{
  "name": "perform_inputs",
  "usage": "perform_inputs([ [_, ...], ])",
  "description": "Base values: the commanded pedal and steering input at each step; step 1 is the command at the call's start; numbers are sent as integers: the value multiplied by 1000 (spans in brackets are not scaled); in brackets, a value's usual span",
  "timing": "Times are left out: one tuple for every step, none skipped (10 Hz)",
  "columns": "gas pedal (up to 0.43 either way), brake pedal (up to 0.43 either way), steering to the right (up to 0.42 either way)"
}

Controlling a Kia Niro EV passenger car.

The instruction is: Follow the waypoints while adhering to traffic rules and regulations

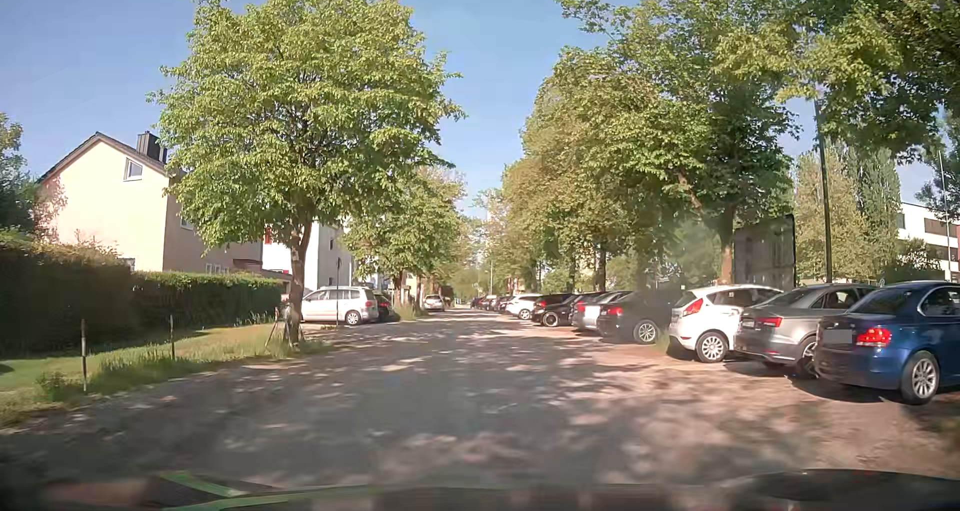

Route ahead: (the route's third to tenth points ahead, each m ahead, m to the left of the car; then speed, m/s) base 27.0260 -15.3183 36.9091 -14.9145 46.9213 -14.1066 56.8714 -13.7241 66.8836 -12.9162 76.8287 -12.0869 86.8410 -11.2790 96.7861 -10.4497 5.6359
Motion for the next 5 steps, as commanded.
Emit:
perform_inputs([
  [98, 0, -9],
  [98, 0, -10],
  [98, 0, -12],
  [98, 0, -14],
  [98, 0, -14],
])
